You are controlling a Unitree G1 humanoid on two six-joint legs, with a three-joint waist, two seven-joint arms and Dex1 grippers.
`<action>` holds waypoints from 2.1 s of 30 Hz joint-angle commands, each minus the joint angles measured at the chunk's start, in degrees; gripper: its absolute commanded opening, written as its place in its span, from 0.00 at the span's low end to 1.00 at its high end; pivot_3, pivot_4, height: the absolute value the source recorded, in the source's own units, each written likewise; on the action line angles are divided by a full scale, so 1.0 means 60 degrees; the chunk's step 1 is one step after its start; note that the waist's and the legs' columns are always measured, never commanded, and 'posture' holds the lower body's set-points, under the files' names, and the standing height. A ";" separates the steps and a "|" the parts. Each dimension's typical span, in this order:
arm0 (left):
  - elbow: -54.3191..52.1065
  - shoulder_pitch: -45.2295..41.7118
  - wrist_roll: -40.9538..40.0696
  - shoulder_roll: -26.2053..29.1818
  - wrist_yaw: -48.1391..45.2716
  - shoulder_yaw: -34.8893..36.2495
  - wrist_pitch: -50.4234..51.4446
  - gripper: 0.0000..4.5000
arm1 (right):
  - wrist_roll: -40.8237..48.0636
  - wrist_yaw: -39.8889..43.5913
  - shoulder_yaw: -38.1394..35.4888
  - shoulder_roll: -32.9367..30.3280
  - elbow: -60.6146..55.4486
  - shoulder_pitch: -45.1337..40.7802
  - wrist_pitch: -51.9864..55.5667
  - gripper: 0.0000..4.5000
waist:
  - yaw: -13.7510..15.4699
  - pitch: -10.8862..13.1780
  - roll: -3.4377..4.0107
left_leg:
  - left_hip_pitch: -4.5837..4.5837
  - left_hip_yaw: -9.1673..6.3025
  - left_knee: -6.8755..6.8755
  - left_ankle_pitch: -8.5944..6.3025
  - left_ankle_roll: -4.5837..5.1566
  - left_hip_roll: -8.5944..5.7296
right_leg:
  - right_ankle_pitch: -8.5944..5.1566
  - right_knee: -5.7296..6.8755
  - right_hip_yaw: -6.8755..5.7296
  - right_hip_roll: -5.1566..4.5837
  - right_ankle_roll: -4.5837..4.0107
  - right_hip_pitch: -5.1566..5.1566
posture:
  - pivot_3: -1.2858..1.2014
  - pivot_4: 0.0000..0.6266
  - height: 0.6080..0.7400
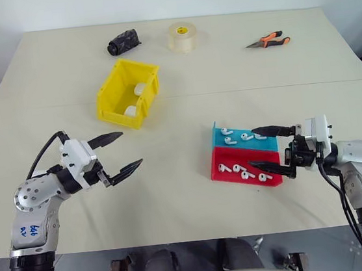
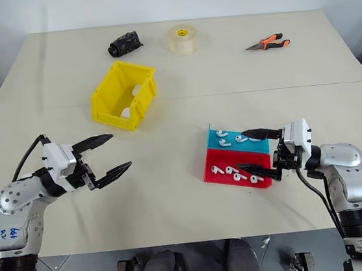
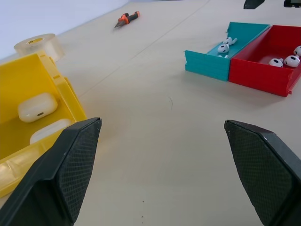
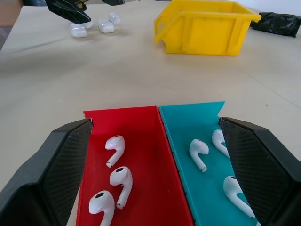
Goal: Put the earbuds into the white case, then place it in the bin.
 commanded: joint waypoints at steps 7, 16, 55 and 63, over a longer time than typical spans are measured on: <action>-0.2411 0.1590 -0.0409 -0.0243 0.2300 0.1798 0.1481 0.99 | 0.0357 -0.0128 0.0422 0.0469 -0.0800 -0.0368 0.0396 1.00 | -0.0033 0.0004 -0.0007 | -0.0001 -0.0005 0.0001 0.0000 0.0000 0.0005 | 0.0000 0.0000 0.0003 -0.0002 0.0000 0.0000 | 0.52 0.24 1.00; -0.4989 0.5878 0.0486 -0.3384 0.5829 0.3660 0.1978 0.99 | 0.0860 -0.0035 0.1083 0.2225 -0.1218 -0.1034 -0.0178 1.00 | 0.0071 0.0008 -0.0029 | -0.0003 -0.0018 0.0006 -0.0001 0.0002 0.0003 | 0.0000 -0.0005 0.0011 -0.0009 0.0000 0.0008 | 0.52 0.24 1.00; -0.0079 -0.0737 -0.2067 0.4031 0.6389 0.2918 1.4550 0.99 | 0.0530 0.0080 0.1561 0.2019 -0.1425 -0.1303 -0.0323 1.00 | -0.0098 0.0012 -0.0027 | 0.0128 0.0112 -0.0145 0.0008 -0.0027 0.0001 | -0.0006 -0.0002 0.0132 0.0027 -0.0010 -0.0009 | 0.52 0.24 1.00; 0.0244 -0.1288 -0.1620 0.3892 0.6241 0.2326 1.5097 0.99 | 0.0485 -0.0241 0.1694 0.2157 -0.1635 -0.1207 -0.0295 1.00 | -0.0145 0.0013 -0.0030 | 0.0129 0.0119 -0.0145 0.0008 -0.0027 0.0001 | -0.0006 0.0005 0.0142 0.0029 -0.0010 -0.0016 | 0.52 0.24 1.00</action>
